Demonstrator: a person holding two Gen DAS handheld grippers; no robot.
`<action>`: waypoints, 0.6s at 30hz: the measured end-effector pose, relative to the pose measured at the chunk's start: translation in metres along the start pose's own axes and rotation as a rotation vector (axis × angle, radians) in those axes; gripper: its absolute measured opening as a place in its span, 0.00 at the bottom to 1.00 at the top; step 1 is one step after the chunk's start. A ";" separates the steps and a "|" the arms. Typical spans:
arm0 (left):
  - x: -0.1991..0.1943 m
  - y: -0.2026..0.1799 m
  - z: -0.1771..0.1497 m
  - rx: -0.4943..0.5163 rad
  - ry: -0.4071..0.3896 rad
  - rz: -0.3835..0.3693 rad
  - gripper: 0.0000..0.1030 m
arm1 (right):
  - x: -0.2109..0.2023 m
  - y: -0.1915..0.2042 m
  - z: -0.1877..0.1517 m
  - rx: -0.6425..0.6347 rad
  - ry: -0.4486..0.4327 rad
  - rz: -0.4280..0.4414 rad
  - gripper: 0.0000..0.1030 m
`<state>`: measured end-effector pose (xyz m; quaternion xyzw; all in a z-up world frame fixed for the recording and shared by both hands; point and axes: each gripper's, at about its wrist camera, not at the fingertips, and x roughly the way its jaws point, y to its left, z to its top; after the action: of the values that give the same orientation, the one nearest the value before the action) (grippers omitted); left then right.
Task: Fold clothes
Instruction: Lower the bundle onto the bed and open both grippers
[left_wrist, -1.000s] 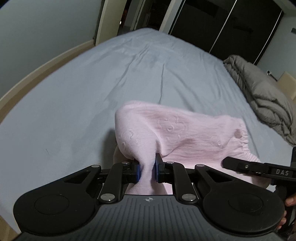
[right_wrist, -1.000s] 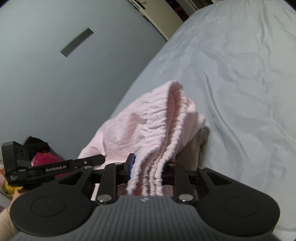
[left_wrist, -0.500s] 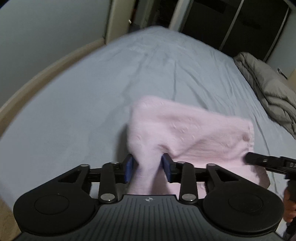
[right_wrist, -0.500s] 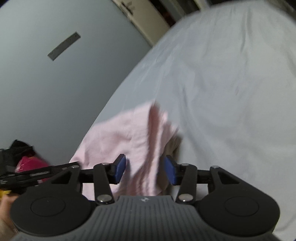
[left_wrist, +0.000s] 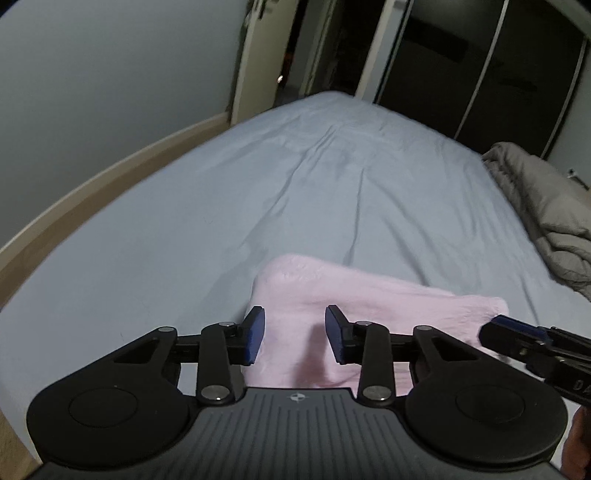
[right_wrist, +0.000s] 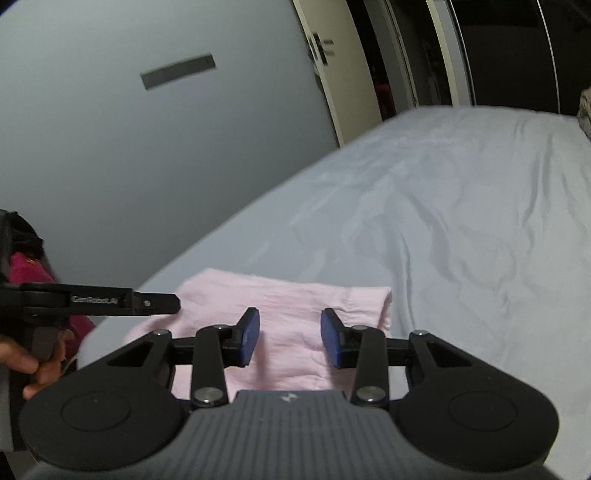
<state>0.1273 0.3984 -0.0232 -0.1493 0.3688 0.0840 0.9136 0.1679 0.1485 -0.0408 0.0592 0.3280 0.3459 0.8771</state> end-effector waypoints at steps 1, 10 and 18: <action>0.004 0.001 -0.001 -0.005 0.007 0.012 0.32 | 0.008 -0.001 0.001 0.002 0.010 -0.018 0.39; 0.040 0.005 -0.011 0.015 0.107 0.091 0.35 | 0.051 -0.028 -0.013 0.054 0.084 -0.049 0.34; 0.012 -0.003 -0.008 0.042 0.057 0.106 0.36 | 0.023 -0.020 -0.013 0.028 0.035 -0.038 0.36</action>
<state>0.1316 0.3933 -0.0362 -0.1126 0.4035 0.1202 0.9000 0.1840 0.1464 -0.0701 0.0590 0.3490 0.3257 0.8767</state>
